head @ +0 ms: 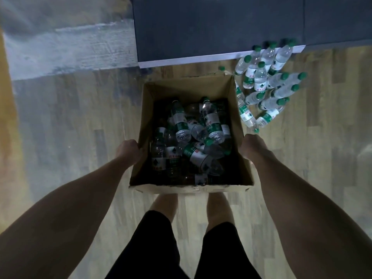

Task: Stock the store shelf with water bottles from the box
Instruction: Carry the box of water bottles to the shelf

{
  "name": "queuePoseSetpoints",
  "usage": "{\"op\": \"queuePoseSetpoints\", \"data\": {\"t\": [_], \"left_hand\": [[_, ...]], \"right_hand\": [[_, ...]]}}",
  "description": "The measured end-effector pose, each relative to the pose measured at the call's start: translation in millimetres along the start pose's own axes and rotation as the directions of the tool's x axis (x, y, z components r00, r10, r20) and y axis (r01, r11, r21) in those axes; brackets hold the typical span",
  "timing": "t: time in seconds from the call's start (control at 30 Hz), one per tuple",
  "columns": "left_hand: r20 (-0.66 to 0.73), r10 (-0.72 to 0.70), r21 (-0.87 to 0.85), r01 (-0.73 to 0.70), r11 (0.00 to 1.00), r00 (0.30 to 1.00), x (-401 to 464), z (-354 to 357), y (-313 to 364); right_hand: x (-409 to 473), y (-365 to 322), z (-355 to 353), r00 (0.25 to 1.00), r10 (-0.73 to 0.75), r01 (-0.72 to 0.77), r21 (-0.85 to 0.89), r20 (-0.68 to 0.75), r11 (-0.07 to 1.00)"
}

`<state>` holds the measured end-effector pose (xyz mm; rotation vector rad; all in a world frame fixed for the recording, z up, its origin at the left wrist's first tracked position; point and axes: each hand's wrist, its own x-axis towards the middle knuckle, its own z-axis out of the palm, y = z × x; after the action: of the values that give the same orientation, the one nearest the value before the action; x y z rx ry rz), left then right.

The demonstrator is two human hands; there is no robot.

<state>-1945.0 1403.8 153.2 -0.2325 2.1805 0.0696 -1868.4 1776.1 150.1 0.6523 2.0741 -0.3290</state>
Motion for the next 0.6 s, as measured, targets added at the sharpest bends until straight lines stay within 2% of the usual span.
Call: {"op": "queuePoseSetpoints", "data": {"t": [0.17, 0.4, 0.6], "left_hand": [[-0.032, 0.013, 0.015, -0.012, 1.0, 0.999, 69.8, 9.3, -0.7], [-0.154, 0.038, 0.038, -0.032, 0.999, 0.987, 169.0, 18.2, 21.9], [-0.214, 0.08, -0.035, -0.089, 0.995, 0.974, 241.9, 73.4, 42.7]], "right_hand": [[63.1, -19.0, 21.9, 0.999, 0.008, -0.008, 0.003, -0.038, 1.0], [152.0, -42.4, 33.8, 0.996, 0.009, -0.007, 0.03, -0.09, 1.0], [238.7, -35.7, 75.7, 0.984, 0.041, -0.032, 0.054, -0.175, 0.998]]}}
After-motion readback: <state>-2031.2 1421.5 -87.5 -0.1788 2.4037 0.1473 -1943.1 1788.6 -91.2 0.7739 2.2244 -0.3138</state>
